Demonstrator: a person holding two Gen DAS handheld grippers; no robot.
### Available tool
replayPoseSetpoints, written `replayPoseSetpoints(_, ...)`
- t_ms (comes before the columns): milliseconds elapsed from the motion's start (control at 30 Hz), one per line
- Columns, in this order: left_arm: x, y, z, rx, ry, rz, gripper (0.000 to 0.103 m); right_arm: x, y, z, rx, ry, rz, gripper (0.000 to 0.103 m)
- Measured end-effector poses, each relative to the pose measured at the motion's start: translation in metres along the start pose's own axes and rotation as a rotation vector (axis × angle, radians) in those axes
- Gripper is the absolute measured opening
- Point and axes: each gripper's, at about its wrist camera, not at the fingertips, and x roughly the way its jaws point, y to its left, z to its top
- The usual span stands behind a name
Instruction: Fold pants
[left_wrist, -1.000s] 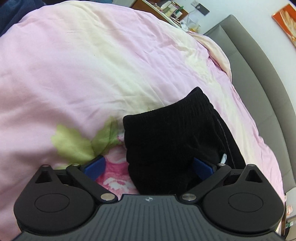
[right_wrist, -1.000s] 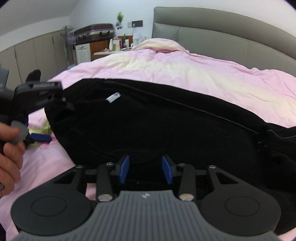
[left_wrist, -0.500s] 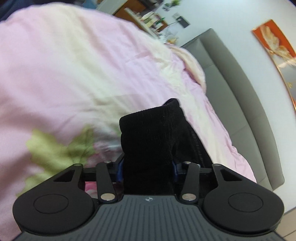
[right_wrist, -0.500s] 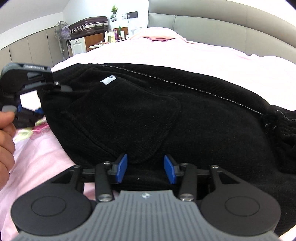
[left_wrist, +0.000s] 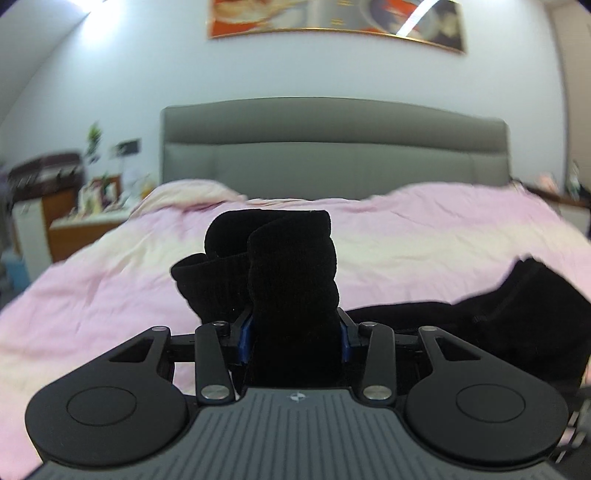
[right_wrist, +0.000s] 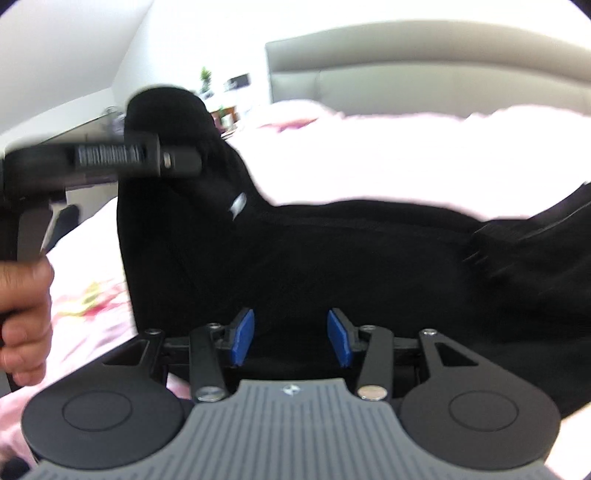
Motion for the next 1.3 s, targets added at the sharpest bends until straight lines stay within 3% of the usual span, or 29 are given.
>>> replayPoseSetpoints(133, 0.02, -0.051, -0.01, 0.229, 0.026, -0.049, 0.048, -0.017, -0.027, 0.006, -0.066, 0.0, -0.177, 0.042)
replayPoseSetpoints(233, 0.037, -0.093, -0.03, 0.424, 0.119, -0.115, 0.048, -0.027, -0.05, 0.004, -0.069, -0.002, -0.275, 0.042)
replayPoseSetpoints(333, 0.056, -0.136, -0.062, 0.643, 0.274, -0.182, 0.049, -0.027, -0.076, 0.003, 0.021, 0.006, -0.329, 0.042)
replayPoseSetpoints(433, 0.055, -0.15, -0.076, 0.719, 0.253, -0.164, 0.05, -0.023, -0.091, 0.002, 0.115, 0.008, -0.322, 0.042)
replayPoseSetpoints(600, 0.043, -0.115, -0.056, 0.508, 0.292, -0.205, 0.085, -0.012, -0.095, 0.004, 0.103, 0.016, -0.303, 0.042)
replayPoseSetpoints(700, 0.02, -0.082, -0.043, 0.38, 0.288, -0.257, 0.092, -0.006, -0.097, 0.009, 0.121, 0.011, -0.236, 0.042)
replayPoseSetpoints(800, 0.012, -0.034, -0.034, 0.193, 0.292, -0.251, 0.099, 0.002, -0.091, 0.017, 0.148, 0.012, -0.146, 0.044)
replayPoseSetpoints(933, 0.05, 0.05, -0.035, -0.251, 0.423, -0.23, 0.099, 0.013, -0.079, 0.028, 0.169, 0.021, -0.053, 0.047)
replayPoseSetpoints(1000, 0.07, 0.078, -0.041, -0.395, 0.485, -0.236, 0.098, 0.019, -0.073, 0.037, 0.16, 0.038, -0.028, 0.05)
replayPoseSetpoints(1100, 0.086, 0.099, -0.049, -0.467, 0.563, -0.182, 0.098, 0.023, -0.062, 0.048, 0.127, 0.063, -0.004, 0.055)
replayPoseSetpoints(1200, 0.096, 0.108, -0.058, -0.537, 0.622, -0.223, 0.098, 0.038, -0.064, 0.06, 0.117, 0.102, 0.016, 0.055)
replayPoseSetpoints(1300, 0.103, 0.101, -0.06, -0.507, 0.649, -0.242, 0.098, 0.062, -0.071, 0.069, 0.153, 0.163, 0.032, 0.055)
